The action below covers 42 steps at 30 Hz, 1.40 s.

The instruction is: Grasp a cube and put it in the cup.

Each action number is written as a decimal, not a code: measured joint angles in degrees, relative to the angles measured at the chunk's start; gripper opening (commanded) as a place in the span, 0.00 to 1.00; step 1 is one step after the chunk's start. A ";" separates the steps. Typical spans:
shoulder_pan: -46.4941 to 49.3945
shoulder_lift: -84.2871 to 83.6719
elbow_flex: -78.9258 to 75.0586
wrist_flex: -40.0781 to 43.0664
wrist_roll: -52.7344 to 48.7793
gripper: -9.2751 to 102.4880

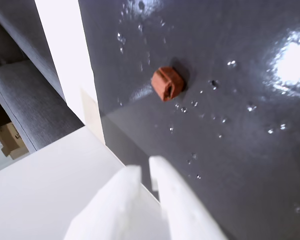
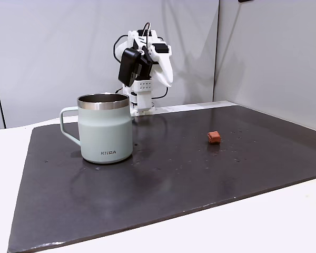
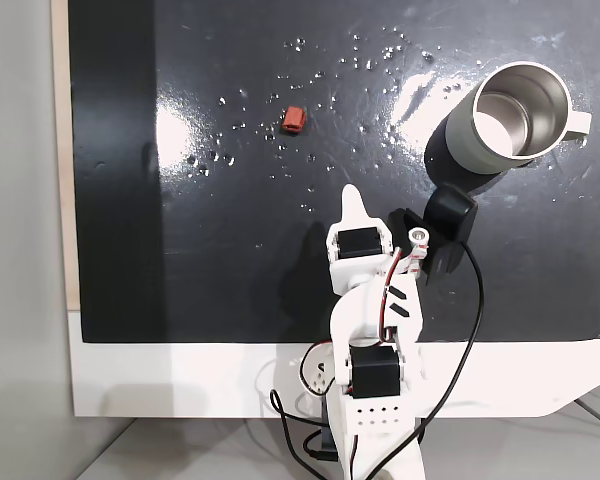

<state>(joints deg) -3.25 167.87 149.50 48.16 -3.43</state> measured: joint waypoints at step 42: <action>-10.11 -84.55 -78.13 30.41 22.68 0.08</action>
<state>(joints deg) -13.36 83.32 71.37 78.57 19.25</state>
